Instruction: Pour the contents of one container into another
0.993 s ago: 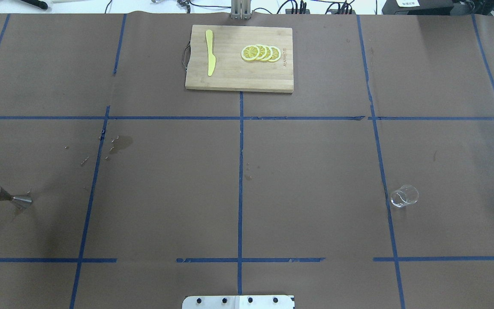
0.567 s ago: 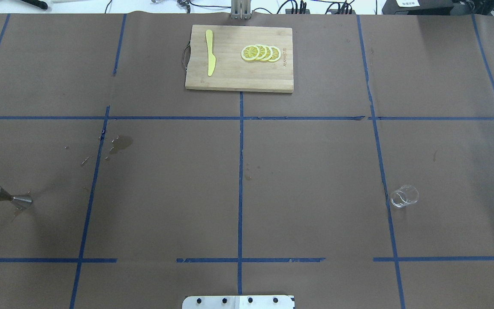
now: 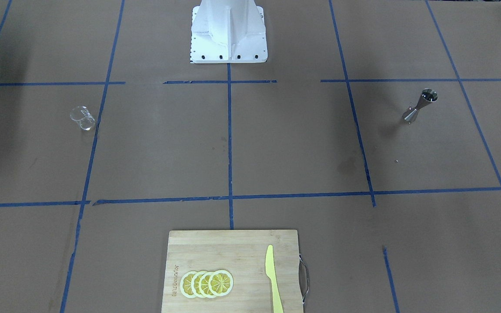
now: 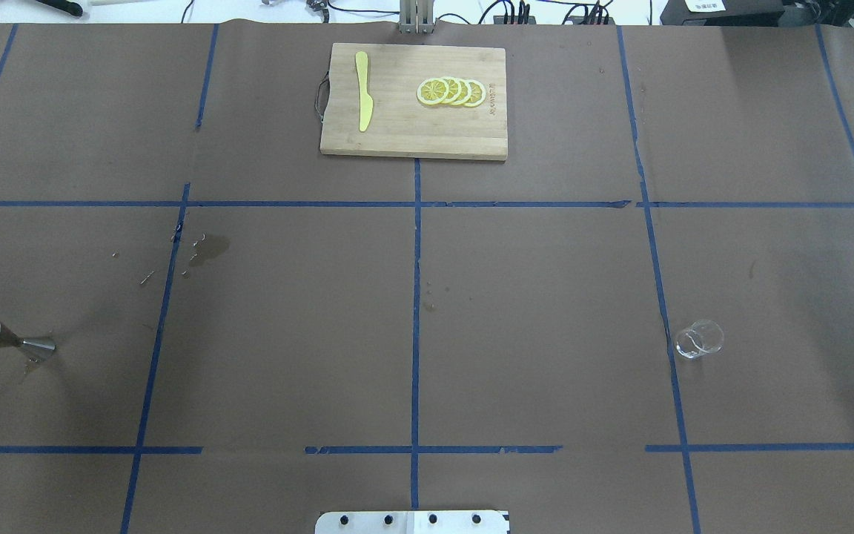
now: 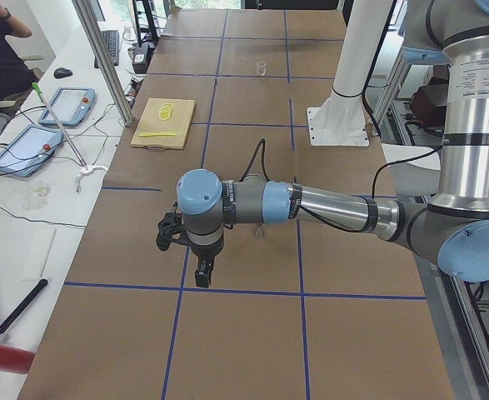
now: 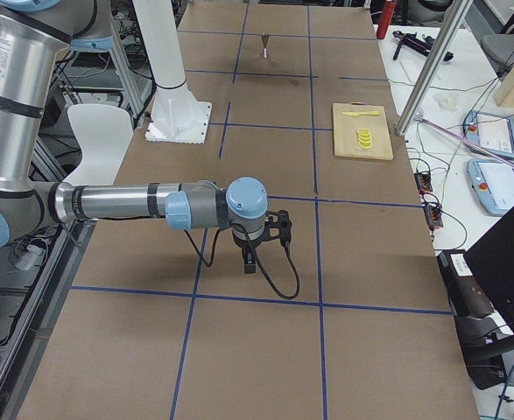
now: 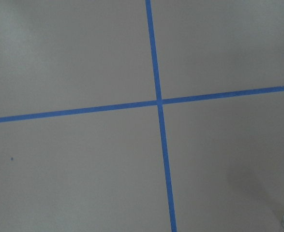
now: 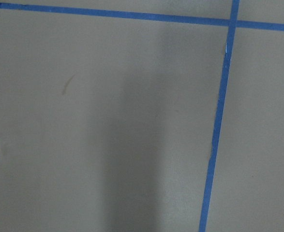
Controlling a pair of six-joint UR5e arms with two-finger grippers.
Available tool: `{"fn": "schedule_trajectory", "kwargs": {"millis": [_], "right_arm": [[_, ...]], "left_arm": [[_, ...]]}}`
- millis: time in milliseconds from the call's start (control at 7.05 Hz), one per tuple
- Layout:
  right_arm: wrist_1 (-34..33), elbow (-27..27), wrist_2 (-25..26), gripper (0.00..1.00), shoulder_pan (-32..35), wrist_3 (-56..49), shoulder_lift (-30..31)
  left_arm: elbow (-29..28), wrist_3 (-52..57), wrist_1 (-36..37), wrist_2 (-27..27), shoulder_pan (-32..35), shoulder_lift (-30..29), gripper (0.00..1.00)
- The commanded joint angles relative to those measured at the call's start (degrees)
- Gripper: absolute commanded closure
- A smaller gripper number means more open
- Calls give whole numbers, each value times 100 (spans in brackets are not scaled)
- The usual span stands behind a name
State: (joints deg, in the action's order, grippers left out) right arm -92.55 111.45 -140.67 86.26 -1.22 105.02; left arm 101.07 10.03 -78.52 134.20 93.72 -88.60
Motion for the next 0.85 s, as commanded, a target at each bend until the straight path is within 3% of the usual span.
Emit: {"fn": "schedule_trajectory", "kwargs": {"millis": [0,709], "right_arm": [[-378,-35,379,0,223,-80,-394],[-343,-44,961,0,207,-1,-413]], "left_arm": [[-70,-18,-23,10,-275,71,0],[-113,-10,-85,-61,-293,-53,0]]}}
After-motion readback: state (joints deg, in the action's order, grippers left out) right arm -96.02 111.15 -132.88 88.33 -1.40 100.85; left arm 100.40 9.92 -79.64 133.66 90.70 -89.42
